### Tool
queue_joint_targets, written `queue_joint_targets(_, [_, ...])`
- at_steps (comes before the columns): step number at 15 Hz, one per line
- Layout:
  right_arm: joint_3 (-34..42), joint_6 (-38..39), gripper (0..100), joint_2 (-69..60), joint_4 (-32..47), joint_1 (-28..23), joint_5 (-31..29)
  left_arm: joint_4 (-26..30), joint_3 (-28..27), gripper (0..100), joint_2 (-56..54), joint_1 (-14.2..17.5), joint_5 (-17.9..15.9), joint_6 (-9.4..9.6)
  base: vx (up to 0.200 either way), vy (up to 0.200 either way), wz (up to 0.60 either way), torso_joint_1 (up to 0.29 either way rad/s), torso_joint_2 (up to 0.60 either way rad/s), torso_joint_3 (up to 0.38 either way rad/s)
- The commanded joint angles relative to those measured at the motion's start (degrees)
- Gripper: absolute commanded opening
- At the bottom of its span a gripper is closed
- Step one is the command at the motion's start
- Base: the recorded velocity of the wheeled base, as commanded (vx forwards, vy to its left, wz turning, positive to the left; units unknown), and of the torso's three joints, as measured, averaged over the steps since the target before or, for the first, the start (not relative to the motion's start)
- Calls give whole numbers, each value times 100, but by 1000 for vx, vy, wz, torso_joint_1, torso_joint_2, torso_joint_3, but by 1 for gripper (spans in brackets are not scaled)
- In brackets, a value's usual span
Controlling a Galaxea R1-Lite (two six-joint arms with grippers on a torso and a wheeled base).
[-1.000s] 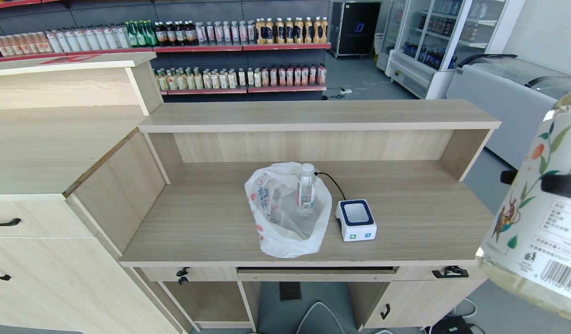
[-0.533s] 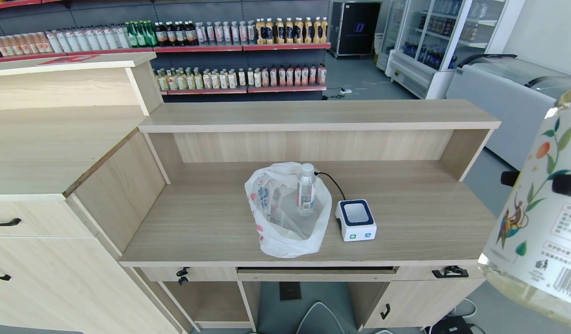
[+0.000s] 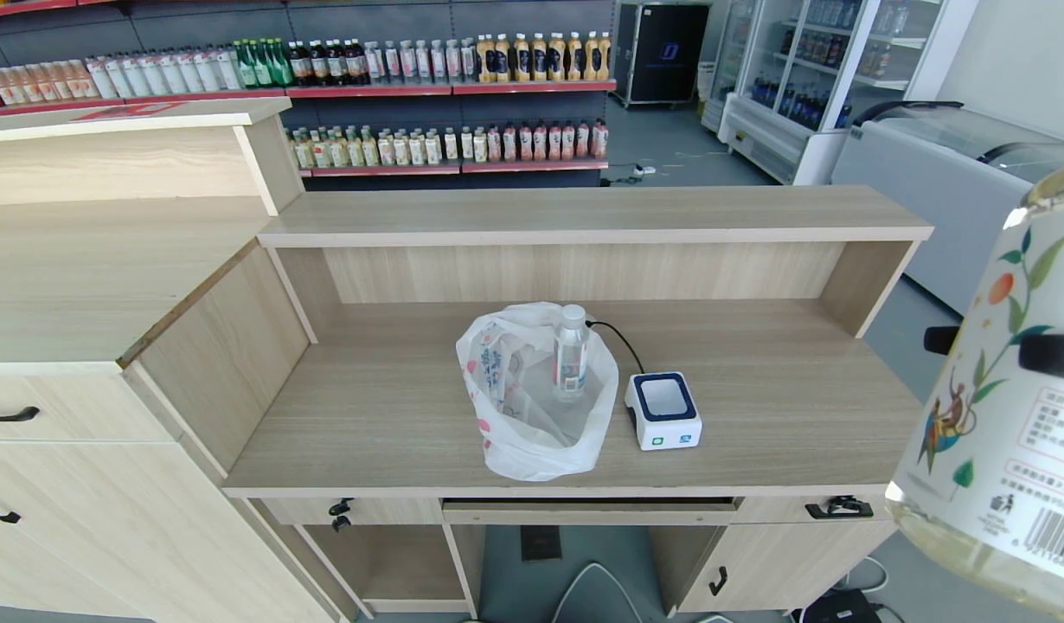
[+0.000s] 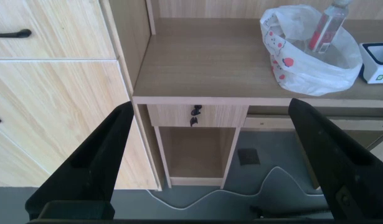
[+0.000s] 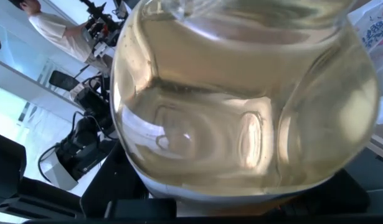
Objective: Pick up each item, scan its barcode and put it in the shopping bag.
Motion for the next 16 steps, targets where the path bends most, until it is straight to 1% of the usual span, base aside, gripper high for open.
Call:
queue_joint_targets(1, [39, -12, 0, 9, -2, 2, 3, -1, 0, 100, -2, -1, 1, -1, 0, 0, 0, 0, 0, 0])
queue_joint_targets(11, [91, -47, 0, 97, -28, -42, -103, -1, 0, 100, -2, -1, 1, -1, 0, 0, 0, 0, 0, 0])
queue_joint_targets(13, [65, -452, 0, 396, -81, -121, -665, -1, 0, 100, -2, -1, 1, -1, 0, 0, 0, 0, 0, 0])
queue_joint_targets(14, [109, -874, 0, 651, -309, -332, -973, -1, 0, 100, -2, -1, 1, -1, 0, 0, 0, 0, 0, 0])
queue_joint_targets(15, [276, -1287, 0, 897, -740, -587, -1113, -1, 0, 100, -2, -1, 1, -1, 0, 0, 0, 0, 0, 0])
queue_joint_targets(16, [557, -1946, 0, 1249, -1417, -974, -1333, -1, 0, 100, -2, -1, 1, -1, 0, 0, 0, 0, 0, 0])
